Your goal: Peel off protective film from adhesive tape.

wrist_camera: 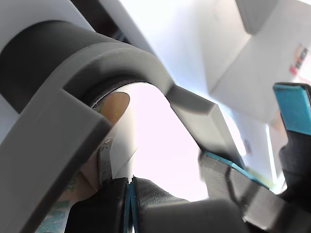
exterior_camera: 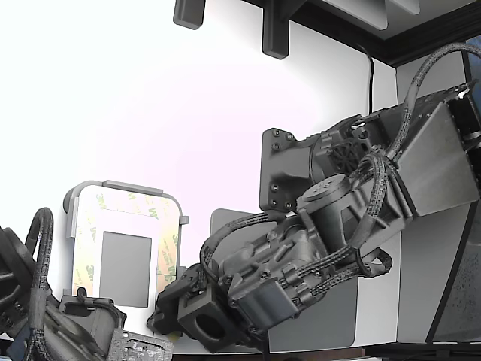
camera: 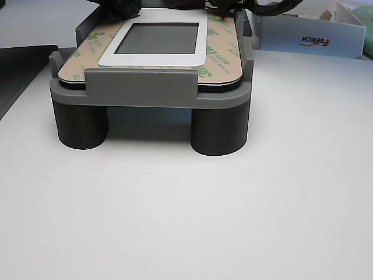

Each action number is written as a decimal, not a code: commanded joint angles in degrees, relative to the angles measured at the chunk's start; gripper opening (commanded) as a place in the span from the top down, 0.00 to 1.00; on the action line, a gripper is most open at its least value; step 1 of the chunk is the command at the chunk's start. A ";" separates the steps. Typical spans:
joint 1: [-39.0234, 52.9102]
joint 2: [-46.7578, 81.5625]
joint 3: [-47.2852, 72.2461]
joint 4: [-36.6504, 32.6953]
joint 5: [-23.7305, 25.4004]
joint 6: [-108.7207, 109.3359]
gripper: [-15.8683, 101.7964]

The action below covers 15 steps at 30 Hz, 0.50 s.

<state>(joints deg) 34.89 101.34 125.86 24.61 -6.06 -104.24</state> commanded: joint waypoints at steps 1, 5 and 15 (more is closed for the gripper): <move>-1.05 1.23 -0.88 -0.35 -0.26 -0.44 0.95; -1.14 0.70 -1.32 -0.35 -0.26 -0.88 0.95; -1.67 0.35 -1.32 -0.62 -0.62 -1.49 0.95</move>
<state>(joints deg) 34.28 101.07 125.86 24.17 -6.50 -105.56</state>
